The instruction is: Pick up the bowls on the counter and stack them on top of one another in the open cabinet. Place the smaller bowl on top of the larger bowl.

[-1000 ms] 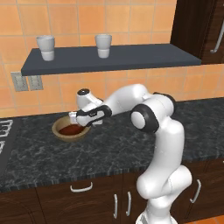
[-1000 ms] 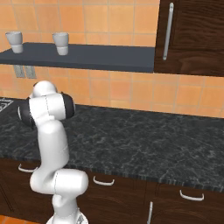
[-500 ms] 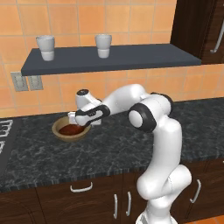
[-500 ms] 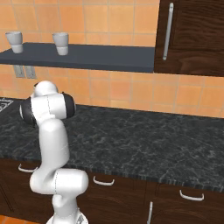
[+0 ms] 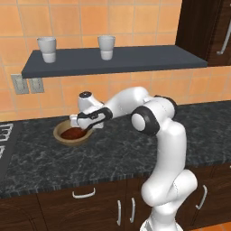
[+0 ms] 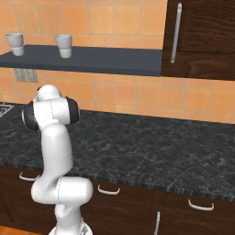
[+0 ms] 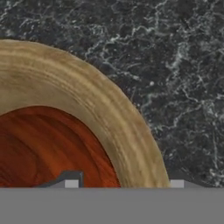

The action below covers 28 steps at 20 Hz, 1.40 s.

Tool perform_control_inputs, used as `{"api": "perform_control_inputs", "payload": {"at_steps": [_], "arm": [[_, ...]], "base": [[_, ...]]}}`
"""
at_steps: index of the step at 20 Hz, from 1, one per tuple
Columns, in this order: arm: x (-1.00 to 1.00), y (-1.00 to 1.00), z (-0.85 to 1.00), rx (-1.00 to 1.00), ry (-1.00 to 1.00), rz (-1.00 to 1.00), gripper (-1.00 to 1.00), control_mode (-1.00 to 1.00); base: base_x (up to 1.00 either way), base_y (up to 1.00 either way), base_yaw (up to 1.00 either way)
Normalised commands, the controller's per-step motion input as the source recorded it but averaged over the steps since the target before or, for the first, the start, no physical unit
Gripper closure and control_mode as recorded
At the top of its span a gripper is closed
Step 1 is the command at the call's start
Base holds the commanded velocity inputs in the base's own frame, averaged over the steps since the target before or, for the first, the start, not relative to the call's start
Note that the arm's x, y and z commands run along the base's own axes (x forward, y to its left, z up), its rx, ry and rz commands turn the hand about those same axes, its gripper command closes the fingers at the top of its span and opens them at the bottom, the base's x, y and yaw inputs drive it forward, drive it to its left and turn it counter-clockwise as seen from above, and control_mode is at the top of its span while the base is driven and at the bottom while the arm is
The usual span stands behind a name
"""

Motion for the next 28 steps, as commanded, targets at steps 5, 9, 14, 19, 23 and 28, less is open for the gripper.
{"api": "perform_control_inputs", "payload": {"at_steps": [5,9,14,19,23,28], "arm": [[-0.17,-0.07,0.04,0.0,-0.02,0.0,1.0,-1.0],[-0.97,-0.78,0.34,0.06,-0.06,-0.1,1.0,-1.0],[-0.99,-0.98,0.55,0.1,-0.05,-0.24,1.0,-1.0],[-0.86,-1.0,0.92,0.17,-0.1,-0.31,1.0,-1.0],[-0.92,-1.0,1.0,0.21,-0.1,-0.3,1.0,-1.0],[-0.91,-1.0,1.0,0.21,-0.03,-0.32,1.0,-1.0]], "base": [[0.0,0.0,0.0],[0.0,0.0,0.0],[0.0,0.0,0.0],[0.0,0.0,0.0],[0.0,0.0,0.0],[0.0,0.0,0.0]]}}
